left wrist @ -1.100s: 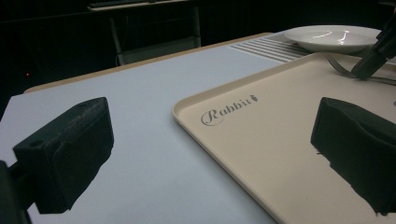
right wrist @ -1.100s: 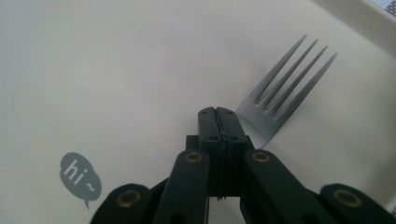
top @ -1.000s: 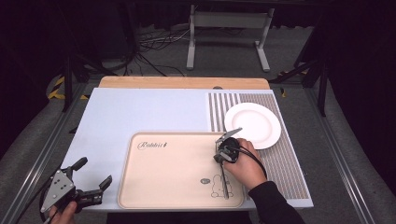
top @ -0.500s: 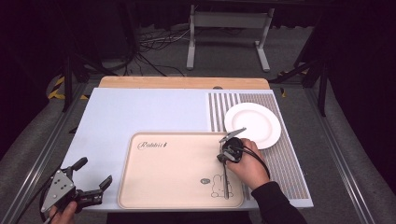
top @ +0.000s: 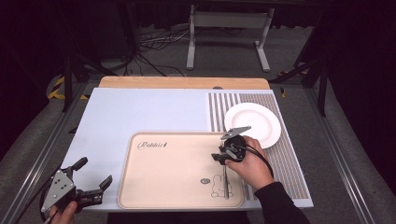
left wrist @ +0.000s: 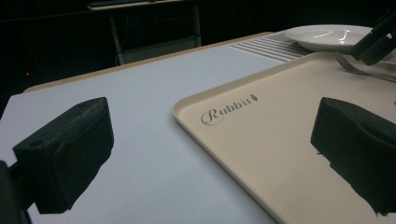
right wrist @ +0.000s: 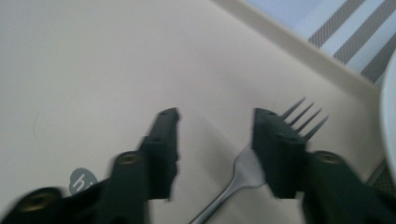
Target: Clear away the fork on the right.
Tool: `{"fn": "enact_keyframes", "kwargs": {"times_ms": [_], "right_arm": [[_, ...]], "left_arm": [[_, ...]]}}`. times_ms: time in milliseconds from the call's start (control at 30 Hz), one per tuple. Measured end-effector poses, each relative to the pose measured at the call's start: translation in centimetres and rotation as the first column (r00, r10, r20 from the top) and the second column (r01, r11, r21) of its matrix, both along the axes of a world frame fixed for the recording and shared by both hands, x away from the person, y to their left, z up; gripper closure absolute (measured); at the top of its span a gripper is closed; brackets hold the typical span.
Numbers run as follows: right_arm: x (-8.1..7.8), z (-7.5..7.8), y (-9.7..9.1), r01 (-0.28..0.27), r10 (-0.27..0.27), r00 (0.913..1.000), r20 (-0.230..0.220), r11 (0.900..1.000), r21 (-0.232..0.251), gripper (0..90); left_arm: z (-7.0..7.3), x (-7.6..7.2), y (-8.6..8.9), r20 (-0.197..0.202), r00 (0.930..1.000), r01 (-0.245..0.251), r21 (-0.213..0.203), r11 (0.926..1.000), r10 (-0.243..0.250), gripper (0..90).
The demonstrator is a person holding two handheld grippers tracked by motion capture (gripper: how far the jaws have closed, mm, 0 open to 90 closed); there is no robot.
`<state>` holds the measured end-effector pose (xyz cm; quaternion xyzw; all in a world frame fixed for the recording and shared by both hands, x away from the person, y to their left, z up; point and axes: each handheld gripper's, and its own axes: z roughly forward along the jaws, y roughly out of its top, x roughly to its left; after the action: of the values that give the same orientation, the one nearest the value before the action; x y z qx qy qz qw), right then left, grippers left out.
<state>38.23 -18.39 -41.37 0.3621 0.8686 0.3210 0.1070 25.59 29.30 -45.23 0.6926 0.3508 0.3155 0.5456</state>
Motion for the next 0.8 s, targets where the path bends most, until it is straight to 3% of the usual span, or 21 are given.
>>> {"fn": "enact_keyframes", "kwargs": {"times_ms": [67, 167, 333, 600, 800], "right_arm": [[-0.2, 0.5, 0.0, -0.006, 0.005, 0.9995, 0.032, 0.999, 0.044, 28.8], [-0.6, 1.2, 0.1, -0.056, 0.05, 0.9959, 0.075, 0.9956, 0.075, 24.5], [-1.0, 2.6, -0.4, -0.145, 0.128, 0.9717, 0.199, 0.9863, 0.078, 20.0], [-2.0, 3.7, -2.0, -0.174, 0.131, 0.9569, 0.259, 0.9733, 0.15, 17.9], [-2.6, 4.0, -3.7, -0.205, 0.136, 0.9378, 0.319, 0.96, 0.191, 17.8]], "left_arm": [[0.0, 0.0, 0.0, 0.001, 1.0, -0.001, -0.002, 1.0, 0.001, 0.1], [0.0, 0.0, 0.0, 0.0, 1.0, -0.001, 0.0, 1.0, 0.001, 0.1], [0.0, 0.0, 0.0, -0.003, 1.0, -0.001, 0.003, 1.0, 0.001, 0.1], [0.0, 0.0, -0.1, 0.0, 1.0, -0.004, -0.001, 1.0, 0.004, 0.0], [-0.1, 0.1, -0.1, -0.001, 1.0, -0.004, 0.001, 1.0, 0.004, 0.1]]}}
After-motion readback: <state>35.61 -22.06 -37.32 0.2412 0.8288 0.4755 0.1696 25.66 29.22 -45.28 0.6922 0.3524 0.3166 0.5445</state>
